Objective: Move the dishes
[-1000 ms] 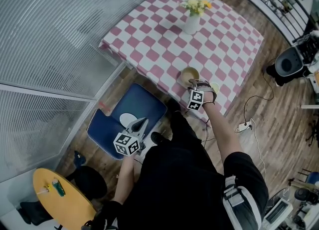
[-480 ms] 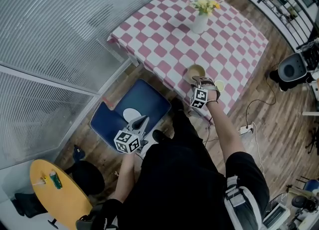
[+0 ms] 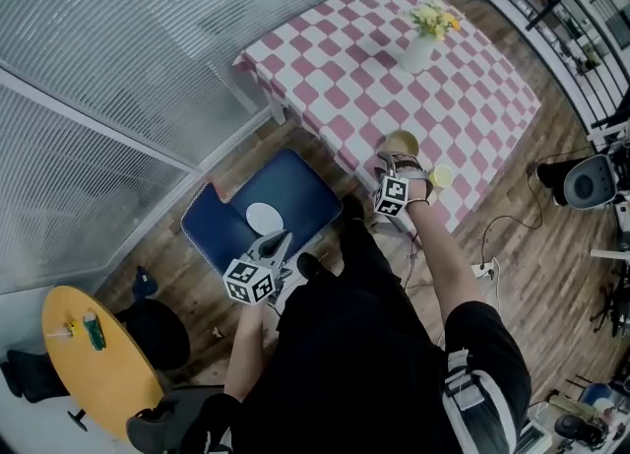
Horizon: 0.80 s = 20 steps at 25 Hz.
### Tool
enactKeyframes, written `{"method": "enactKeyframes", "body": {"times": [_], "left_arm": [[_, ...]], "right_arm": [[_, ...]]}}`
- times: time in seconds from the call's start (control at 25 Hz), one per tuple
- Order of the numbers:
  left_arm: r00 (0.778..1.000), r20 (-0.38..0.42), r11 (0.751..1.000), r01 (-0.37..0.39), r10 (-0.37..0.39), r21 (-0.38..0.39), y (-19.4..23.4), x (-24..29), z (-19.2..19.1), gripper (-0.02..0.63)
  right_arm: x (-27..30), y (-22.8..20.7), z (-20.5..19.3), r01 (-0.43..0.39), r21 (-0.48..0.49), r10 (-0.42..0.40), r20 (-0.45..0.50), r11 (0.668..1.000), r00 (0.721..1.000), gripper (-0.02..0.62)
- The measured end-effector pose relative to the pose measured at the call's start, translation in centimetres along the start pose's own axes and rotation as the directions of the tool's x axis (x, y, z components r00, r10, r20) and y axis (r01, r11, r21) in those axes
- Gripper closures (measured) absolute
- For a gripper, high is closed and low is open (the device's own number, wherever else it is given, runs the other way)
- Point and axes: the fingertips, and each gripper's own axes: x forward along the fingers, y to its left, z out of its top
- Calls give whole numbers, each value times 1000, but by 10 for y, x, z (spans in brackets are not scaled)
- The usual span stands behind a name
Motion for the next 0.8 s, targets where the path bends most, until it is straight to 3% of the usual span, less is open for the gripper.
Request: {"method": "enactKeyframes", "body": {"times": [0.36, 0.8], "left_arm": [[995, 55, 995, -85, 88, -56, 16, -37, -14, 581], [961, 115, 960, -235, 253, -149, 34, -85, -37, 581]], "right_arm": [[11, 14, 65, -32, -98, 40, 88, 995, 995, 410], [32, 51, 144, -113, -222, 156, 185, 968, 970, 413]]}}
